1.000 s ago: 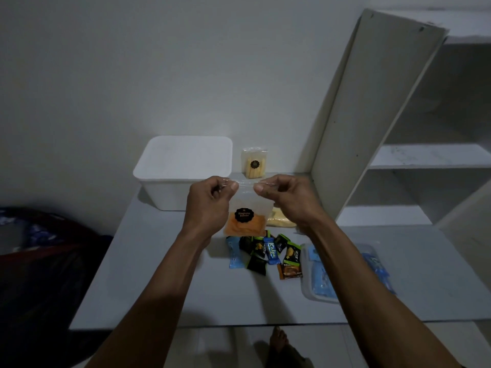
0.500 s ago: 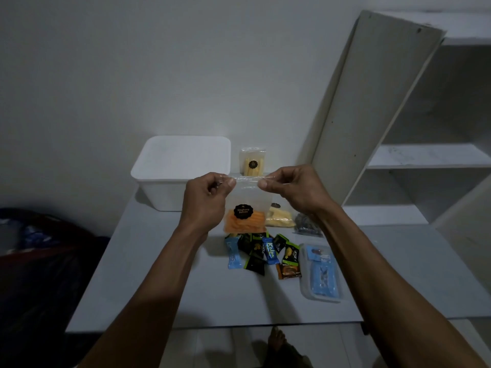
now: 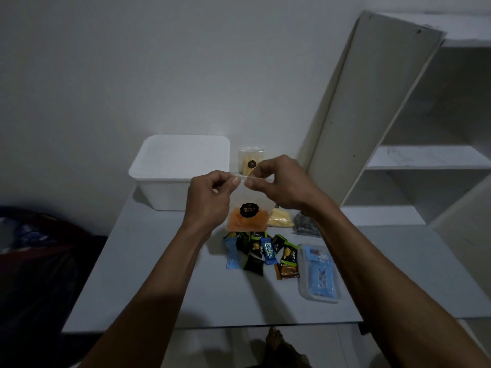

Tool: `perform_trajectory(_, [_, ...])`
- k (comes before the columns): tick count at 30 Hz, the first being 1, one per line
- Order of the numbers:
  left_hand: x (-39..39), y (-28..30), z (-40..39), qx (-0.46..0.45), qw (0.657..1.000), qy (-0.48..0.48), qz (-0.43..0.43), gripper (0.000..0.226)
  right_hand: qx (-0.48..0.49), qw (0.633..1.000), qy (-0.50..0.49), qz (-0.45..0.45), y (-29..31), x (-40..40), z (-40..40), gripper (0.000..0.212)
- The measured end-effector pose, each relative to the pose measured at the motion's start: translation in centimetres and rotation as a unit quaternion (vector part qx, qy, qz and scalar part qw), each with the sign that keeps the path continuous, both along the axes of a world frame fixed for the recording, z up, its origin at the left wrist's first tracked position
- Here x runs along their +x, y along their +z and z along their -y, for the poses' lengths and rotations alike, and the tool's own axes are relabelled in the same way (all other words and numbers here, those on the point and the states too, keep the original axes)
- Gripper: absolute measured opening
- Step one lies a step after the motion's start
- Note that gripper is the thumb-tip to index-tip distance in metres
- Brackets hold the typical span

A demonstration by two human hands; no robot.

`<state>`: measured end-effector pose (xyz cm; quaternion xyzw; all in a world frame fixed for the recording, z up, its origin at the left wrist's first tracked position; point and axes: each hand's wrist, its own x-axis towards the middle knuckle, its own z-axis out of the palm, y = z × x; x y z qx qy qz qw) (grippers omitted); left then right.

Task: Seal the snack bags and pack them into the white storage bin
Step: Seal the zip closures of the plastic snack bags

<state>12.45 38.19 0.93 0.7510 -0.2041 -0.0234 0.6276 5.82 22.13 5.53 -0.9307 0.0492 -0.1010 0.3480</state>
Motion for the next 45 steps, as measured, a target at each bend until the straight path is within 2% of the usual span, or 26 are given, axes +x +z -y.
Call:
perform_trajectory(3, [-0.3, 0.1, 0.1, 0.002, 1.000, 0.002, 0.011, 0.009, -0.052, 0.999, -0.003, 0.002, -0.2, 0.6, -0.5, 0.011])
perform_trajectory(6, [-0.5, 0.0, 0.3, 0.007, 1.000, 0.003, 0.012, 0.009, -0.060, 0.998, -0.011, 0.017, -0.5, 0.6, -0.5, 0.013])
perform_trajectory(11, [-0.1, 0.1, -0.1, 0.000, 1.000, 0.018, 0.002, 0.005, -0.008, 1.000, -0.024, 0.008, -0.3, -0.4, 0.5, 0.010])
perform_trajectory(20, [0.0, -0.1, -0.2, -0.004, 1.000, 0.003, -0.013, 0.007, 0.042, 0.997, -0.066, -0.003, -0.4, -2.0, 1.9, 0.032])
perform_trajectory(26, [0.3, 0.5, -0.8, 0.009, 1.000, -0.023, -0.007, 0.006, 0.127, 0.991, -0.028, -0.038, 0.7, -2.3, 1.9, 0.036])
perform_trajectory(32, [0.2, 0.9, -0.7, 0.027, 0.999, -0.032, 0.008, 0.005, 0.101, 0.993, 0.017, -0.057, 1.0, -1.1, 1.2, 0.021])
perform_trajectory(36, [-0.2, 0.9, -0.3, -0.001, 1.000, 0.011, -0.027, 0.004, 0.066, 0.996, 0.021, -0.052, 0.6, -0.6, 0.5, 0.017])
perform_trajectory(40, [-1.3, 0.9, 0.3, -0.033, 0.988, 0.113, -0.096, 0.028, 0.085, 0.995, -0.030, -0.033, -0.7, -0.4, -0.5, 0.025])
perform_trajectory(45, [-2.5, 0.7, 0.8, 0.003, 0.987, 0.067, -0.144, 0.020, 0.097, 0.994, -0.038, -0.030, -1.6, -0.3, -1.7, 0.028])
